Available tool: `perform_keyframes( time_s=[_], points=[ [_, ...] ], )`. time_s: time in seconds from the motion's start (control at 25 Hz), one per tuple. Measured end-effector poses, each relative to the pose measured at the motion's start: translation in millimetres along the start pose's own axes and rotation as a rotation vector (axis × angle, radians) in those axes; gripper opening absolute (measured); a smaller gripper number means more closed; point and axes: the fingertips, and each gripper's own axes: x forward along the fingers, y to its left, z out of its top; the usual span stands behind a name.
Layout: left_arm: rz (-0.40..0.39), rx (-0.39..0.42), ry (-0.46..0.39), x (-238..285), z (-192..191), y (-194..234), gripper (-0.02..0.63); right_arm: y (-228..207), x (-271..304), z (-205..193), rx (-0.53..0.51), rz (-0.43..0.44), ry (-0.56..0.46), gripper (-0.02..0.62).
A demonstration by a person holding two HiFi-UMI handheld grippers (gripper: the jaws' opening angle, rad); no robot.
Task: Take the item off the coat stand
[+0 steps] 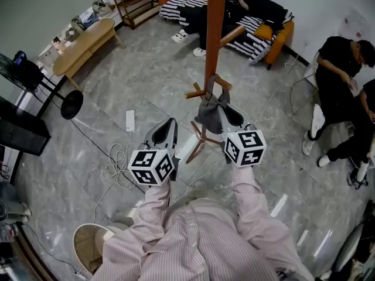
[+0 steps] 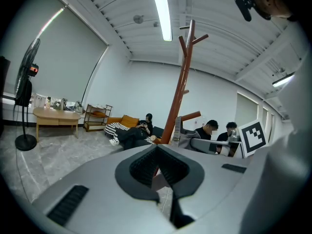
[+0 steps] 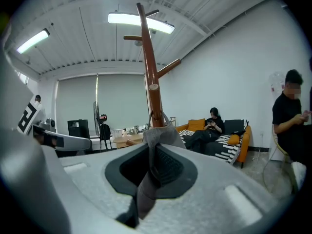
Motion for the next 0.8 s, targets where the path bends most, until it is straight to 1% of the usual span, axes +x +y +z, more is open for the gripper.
perform_keyframes(
  time_s=[0.44, 0.8],
  points=[
    [-0.069, 0.028, -0.03, -10, 11, -6, -0.002, 11, -21, 20, -0.033, -0.037, -0.049, 0.025],
    [-0.134, 0.048, -0.038, -16, 16, -13, -0.002, 16, -39, 42, -0.047, -0.087, -0.11, 0.025]
  ],
)
